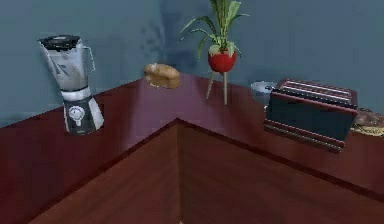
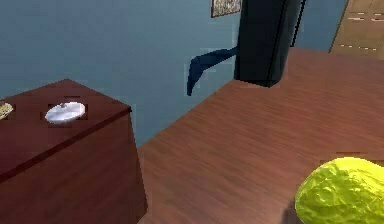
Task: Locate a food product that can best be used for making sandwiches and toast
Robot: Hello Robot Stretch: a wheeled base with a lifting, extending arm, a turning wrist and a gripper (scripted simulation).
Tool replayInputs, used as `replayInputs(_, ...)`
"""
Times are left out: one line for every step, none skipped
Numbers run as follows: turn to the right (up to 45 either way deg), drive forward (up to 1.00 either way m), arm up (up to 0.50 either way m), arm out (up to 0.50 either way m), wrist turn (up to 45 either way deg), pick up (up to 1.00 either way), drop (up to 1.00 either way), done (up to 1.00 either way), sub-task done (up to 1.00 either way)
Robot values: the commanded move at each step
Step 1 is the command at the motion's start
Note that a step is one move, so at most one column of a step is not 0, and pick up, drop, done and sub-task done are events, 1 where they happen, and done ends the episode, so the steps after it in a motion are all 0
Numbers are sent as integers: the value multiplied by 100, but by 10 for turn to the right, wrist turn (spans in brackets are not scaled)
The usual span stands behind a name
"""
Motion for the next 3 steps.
replayInputs(90, 0, 0, 0, 0, 0, 0, 0, 0)
replayInputs(0, 20, 0, 0, 0, 0, 0, 0, 0)
replayInputs(-180, 0, 0, 0, 0, 0, 0, 0, 0)
